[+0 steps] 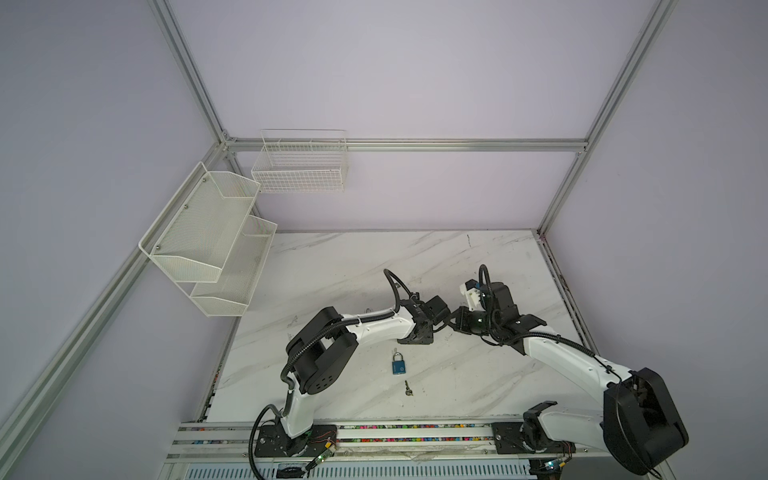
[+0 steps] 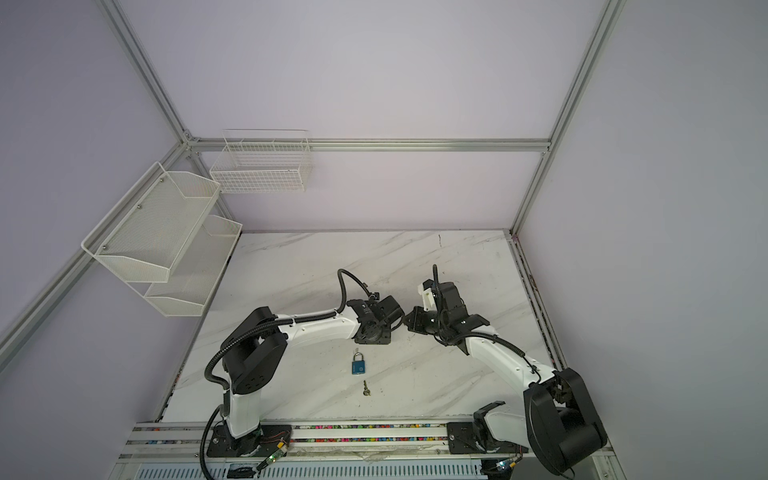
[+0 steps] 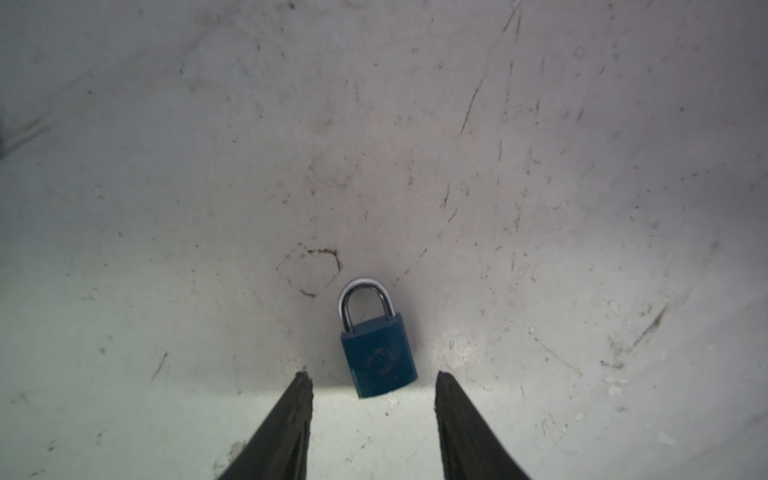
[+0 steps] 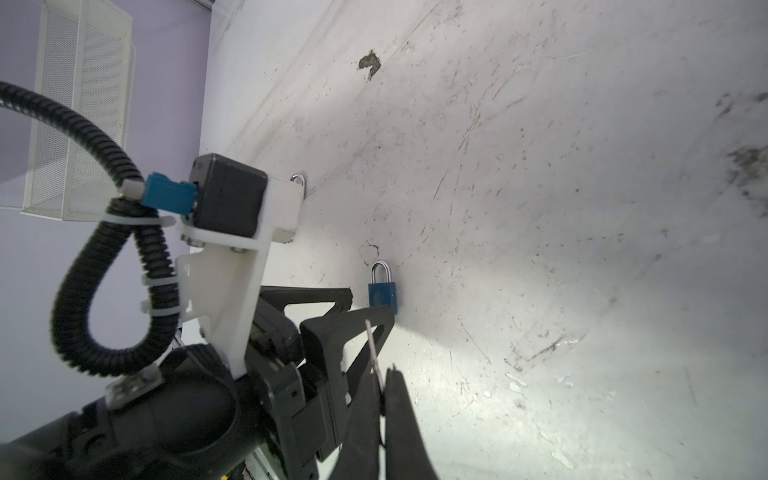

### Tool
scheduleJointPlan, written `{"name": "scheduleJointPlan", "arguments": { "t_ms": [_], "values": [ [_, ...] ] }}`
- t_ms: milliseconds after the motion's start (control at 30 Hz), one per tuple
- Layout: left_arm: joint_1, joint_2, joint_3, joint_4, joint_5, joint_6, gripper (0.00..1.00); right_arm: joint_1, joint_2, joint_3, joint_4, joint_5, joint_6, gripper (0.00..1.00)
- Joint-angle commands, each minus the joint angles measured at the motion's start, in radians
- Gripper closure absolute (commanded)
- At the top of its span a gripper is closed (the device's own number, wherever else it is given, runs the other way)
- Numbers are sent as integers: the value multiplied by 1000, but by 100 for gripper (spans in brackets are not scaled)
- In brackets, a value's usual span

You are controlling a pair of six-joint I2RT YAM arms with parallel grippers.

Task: Unlock with the key
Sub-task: 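Close the left gripper around the small blue padlock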

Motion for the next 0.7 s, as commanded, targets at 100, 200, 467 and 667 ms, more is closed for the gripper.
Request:
{"name": "scheduleJointPlan", "arguments": {
  "t_ms": [100,200,467,667],
  "values": [
    [-2,23,102,-17,-6,-30,59,-3,10,2,-5,-11,-34,100],
    [-2,34,99,-16,-10,-35,62,-3,13,1,-3,-18,-42,100],
    [6,39,85,-13,-12,-56,66,-4,1,-10,-3,-27,-50,100],
    [7,57,93,-6,-6,-54,67,-4,0,-13,-1,-34,-50,100]
  ]
}}
